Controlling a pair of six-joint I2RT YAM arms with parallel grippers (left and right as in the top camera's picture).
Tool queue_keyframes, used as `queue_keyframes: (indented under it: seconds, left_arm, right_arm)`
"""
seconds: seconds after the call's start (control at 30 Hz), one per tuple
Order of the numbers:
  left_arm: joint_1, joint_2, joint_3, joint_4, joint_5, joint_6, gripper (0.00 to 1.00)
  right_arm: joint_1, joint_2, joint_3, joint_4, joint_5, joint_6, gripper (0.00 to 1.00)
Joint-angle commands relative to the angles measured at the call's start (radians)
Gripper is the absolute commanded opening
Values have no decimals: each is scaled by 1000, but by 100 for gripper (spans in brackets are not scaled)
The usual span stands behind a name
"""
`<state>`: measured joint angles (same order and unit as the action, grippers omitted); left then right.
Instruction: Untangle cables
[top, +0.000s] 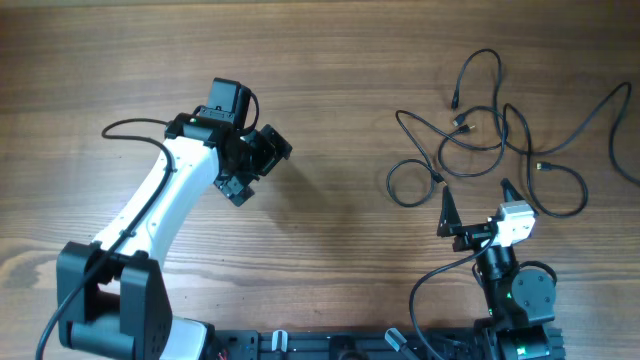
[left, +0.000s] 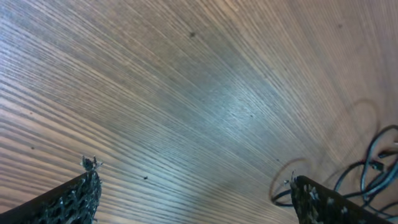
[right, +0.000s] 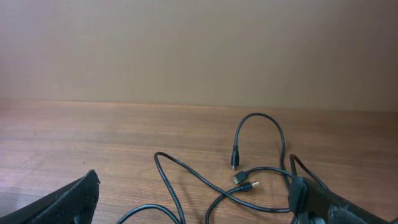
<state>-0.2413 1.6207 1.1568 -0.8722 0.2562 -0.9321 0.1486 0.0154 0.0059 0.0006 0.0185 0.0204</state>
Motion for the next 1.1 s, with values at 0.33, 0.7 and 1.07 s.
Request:
queue_keyframes:
  seconds: [0.33,0.7,1.07]
  left_arm:
    - [-50,-316,-1,185,-311,256,100]
    - [-97,-336,-306,756,-285,495,100]
    - [-97,-348,-742,1193,-265,476,100]
  right_arm:
    - [-7,-12,-1,6,-20,-11,100]
    - [-7,-12,-1,5,-20,-11,100]
    - [-7,-12,-1,6,-20,-11,100]
